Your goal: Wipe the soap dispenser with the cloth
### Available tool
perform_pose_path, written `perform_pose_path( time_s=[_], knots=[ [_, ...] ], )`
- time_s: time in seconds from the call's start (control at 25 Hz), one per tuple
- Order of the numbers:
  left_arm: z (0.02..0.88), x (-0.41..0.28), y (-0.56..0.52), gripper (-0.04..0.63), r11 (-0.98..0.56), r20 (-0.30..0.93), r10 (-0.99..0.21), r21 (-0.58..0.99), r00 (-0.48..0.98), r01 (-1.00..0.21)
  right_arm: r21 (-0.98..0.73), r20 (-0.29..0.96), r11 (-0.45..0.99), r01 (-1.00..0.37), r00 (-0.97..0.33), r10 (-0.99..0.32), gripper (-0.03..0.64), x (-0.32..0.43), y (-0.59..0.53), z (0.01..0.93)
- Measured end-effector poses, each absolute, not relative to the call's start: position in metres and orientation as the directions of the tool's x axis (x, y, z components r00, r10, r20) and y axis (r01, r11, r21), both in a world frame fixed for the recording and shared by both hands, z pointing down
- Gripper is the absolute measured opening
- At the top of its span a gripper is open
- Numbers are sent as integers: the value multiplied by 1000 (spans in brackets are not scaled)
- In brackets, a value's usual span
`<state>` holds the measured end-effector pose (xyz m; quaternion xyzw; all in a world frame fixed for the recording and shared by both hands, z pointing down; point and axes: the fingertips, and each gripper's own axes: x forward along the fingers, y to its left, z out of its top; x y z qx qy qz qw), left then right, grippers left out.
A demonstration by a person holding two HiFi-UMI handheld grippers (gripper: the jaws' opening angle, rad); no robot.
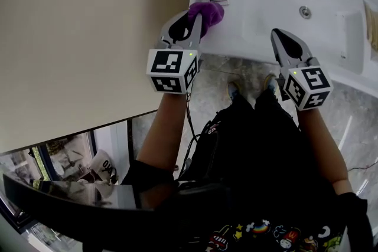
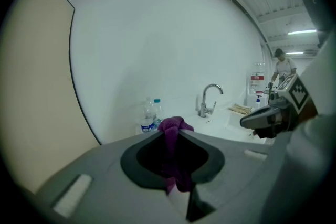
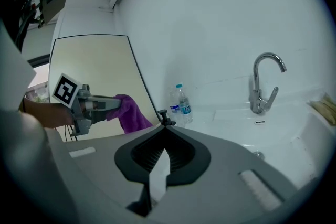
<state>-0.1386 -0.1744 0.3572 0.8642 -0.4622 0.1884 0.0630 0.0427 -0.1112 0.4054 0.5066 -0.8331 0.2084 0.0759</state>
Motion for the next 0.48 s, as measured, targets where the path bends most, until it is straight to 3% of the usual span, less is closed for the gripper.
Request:
perform_pose_path(
  time_s=[0.2, 0.48],
  knots=[
    [350, -145, -162, 52, -608, 414, -742, -84, 527, -790, -281, 337, 378, -882, -460, -822, 24, 43, -111, 407],
    [463, -132, -177, 52, -682, 619, -610, -91, 495, -726, -270, 349, 366, -891, -445, -825, 23, 39, -107, 409]
  ],
)
